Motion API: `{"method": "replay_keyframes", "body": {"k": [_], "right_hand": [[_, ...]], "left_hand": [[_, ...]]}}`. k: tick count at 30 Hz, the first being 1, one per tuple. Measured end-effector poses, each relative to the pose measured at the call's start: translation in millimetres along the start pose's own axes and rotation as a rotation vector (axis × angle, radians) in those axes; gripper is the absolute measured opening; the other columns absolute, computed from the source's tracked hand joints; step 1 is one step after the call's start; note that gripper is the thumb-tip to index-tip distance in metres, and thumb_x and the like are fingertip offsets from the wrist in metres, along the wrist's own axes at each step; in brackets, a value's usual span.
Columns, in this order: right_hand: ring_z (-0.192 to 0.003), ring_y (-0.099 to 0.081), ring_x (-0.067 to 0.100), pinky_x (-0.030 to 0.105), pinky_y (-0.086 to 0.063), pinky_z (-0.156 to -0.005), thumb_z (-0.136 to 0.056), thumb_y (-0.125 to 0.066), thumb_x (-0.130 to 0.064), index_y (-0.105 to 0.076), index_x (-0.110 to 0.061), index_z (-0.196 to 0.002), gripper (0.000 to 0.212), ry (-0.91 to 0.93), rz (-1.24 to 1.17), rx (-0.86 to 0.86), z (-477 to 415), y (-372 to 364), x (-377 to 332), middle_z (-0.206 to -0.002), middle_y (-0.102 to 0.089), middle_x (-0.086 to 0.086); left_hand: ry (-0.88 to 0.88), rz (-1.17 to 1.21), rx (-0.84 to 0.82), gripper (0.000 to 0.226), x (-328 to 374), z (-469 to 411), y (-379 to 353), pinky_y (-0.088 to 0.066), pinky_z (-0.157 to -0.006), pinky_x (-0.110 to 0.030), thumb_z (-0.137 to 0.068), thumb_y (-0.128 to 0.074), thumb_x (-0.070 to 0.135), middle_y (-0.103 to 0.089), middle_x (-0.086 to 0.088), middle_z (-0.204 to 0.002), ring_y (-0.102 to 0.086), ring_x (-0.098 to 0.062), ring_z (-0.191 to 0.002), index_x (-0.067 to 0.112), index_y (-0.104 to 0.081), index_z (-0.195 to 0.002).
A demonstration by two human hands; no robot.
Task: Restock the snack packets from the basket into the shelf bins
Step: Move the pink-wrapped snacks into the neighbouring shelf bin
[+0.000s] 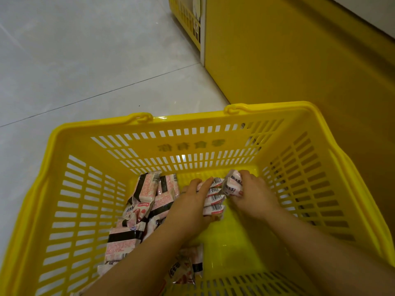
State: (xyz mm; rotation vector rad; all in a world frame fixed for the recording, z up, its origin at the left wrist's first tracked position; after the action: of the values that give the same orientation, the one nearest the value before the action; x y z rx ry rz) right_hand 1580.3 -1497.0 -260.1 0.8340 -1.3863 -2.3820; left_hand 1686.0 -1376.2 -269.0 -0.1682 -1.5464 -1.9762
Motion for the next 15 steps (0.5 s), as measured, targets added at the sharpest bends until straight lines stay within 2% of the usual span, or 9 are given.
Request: {"method": "replay_keyframes", "body": {"k": [3,6,8,10,12,15], "right_hand": [[-0.112,-0.053,0.029,0.037,-0.048,-0.085,-0.084,-0.063,-0.032,-0.042,-0.016,-0.129,0.053,0.016,-0.075,0.019,0.2,2.2,-5.1,-0.123,-0.057,0.009],[-0.117,-0.052,0.028,0.035,-0.047,-0.087,-0.088,-0.061,-0.033,-0.037,-0.017,-0.135,0.055,0.073,-0.064,-0.027,1.7,-3.9,-12.2,-0.130,-0.053,0.008],[-0.116,-0.054,0.027,0.034,-0.046,-0.084,-0.089,-0.061,-0.036,-0.036,-0.018,-0.134,0.054,0.084,-0.057,-0.049,3.1,-8.3,-13.1,-0.129,-0.054,0.007],[-0.110,-0.057,0.028,0.034,-0.047,-0.079,-0.087,-0.062,-0.039,-0.039,-0.017,-0.129,0.052,0.052,-0.074,-0.056,3.3,-8.4,-10.0,-0.124,-0.058,0.007],[-0.105,-0.059,0.031,0.034,-0.048,-0.076,-0.085,-0.065,-0.037,-0.043,-0.013,-0.125,0.052,-0.015,-0.153,-0.047,3.1,-3.2,-5.4,-0.119,-0.061,0.011],[-0.102,-0.060,0.033,0.030,-0.043,-0.071,-0.085,-0.066,-0.032,-0.045,-0.008,-0.123,0.050,-0.079,-0.255,-0.001,6.0,11.9,-1.3,-0.115,-0.063,0.015]], "left_hand": [[0.010,-0.223,0.087,0.098,-5.5,-3.5,9.6,-0.031,-0.108,-0.041,-0.079,-0.052,0.071,-0.026,-0.002,-0.152,-0.022,-0.027,-0.136,0.029,-0.002,-0.152],[0.019,-0.242,0.034,0.101,-6.6,-7.6,0.8,-0.026,-0.111,-0.047,-0.080,-0.050,0.071,-0.010,-0.003,-0.158,-0.013,-0.029,-0.143,0.027,0.007,-0.151],[0.004,-0.212,-0.003,0.102,-3.2,-9.0,-8.0,-0.038,-0.102,-0.043,-0.081,-0.054,0.066,-0.006,-0.001,-0.158,-0.030,-0.029,-0.136,0.029,0.013,-0.149],[0.002,-0.168,-0.007,0.103,-2.0,-10.3,-11.6,-0.048,-0.085,-0.037,-0.081,-0.058,0.063,-0.012,0.000,-0.154,-0.048,-0.025,-0.118,0.031,0.015,-0.148],[0.020,-0.114,-0.001,0.104,-3.2,-12.7,-9.0,-0.050,-0.079,-0.034,-0.080,-0.061,0.060,-0.017,0.000,-0.149,-0.053,-0.023,-0.111,0.031,0.012,-0.149],[0.090,0.051,0.003,0.110,-6.0,-16.1,-1.4,-0.047,-0.075,-0.030,-0.074,-0.071,0.050,-0.022,0.001,-0.145,-0.052,-0.021,-0.115,0.033,0.006,-0.150]]}}
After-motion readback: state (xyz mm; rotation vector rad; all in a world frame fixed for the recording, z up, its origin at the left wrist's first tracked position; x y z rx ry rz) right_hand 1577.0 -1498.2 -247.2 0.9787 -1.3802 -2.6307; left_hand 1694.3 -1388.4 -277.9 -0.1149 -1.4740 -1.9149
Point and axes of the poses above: each hand's wrist, its own z-axis away from the middle knuckle, its own y-axis out of the back of the hand, x = y × z, the point moved 9 cm from there along -z, towards the middle knuckle
